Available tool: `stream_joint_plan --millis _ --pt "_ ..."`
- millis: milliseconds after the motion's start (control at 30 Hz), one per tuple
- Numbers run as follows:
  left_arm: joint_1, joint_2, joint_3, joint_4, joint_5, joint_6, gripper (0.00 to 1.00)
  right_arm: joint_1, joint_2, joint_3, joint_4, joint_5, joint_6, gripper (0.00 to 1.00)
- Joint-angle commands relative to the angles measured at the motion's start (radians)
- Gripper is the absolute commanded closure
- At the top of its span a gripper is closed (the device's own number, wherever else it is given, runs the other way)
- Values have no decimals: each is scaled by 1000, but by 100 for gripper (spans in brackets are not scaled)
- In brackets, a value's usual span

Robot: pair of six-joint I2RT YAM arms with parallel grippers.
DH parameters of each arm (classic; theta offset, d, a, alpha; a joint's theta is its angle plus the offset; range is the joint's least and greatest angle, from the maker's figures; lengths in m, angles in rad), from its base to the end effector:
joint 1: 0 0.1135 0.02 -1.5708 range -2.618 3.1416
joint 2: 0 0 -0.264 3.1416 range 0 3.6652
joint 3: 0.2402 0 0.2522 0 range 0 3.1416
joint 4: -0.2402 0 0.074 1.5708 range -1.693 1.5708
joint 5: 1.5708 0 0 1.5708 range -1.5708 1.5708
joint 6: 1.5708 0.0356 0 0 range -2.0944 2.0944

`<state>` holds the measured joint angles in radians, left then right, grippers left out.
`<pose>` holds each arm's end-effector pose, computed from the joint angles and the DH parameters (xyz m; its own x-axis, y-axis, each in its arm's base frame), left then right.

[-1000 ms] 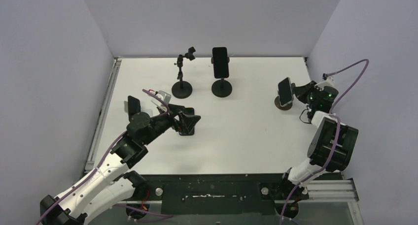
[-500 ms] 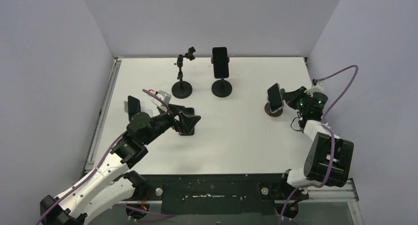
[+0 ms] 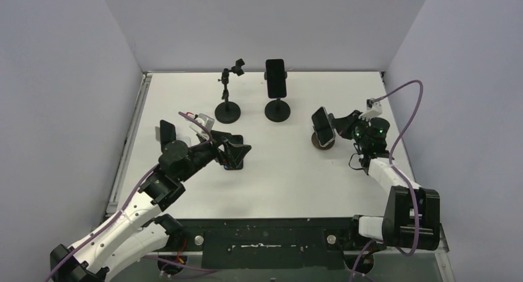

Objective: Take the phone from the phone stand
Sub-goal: Pick up the phone stand with the phone at the center of the board, then place the phone stand with the phone at the center of the board.

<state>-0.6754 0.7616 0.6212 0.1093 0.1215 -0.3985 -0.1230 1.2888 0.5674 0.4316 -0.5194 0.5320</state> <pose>0.1449 -0.1216 0.3174 -0.2999 -0.2533 -0.9197 0.6497 0.6517 -0.3913 0.2707 -0.0157 0.2204 -0.4298 0.4969 -0.7539 -0.1712 0.7750 0.6083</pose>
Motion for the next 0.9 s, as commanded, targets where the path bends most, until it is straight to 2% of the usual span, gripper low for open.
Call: stream_joint_plan --millis 0,400,867 --pt "-2 2 3 33 5 18 3 68 -93 -16 88 14 -4 100" --pt "8 41 0 32 -3 31 3 263 -191 -72 21 12 -100 100" --pt "9 99 -8 42 7 46 3 341 -157 -155 186 -92 -69 100"
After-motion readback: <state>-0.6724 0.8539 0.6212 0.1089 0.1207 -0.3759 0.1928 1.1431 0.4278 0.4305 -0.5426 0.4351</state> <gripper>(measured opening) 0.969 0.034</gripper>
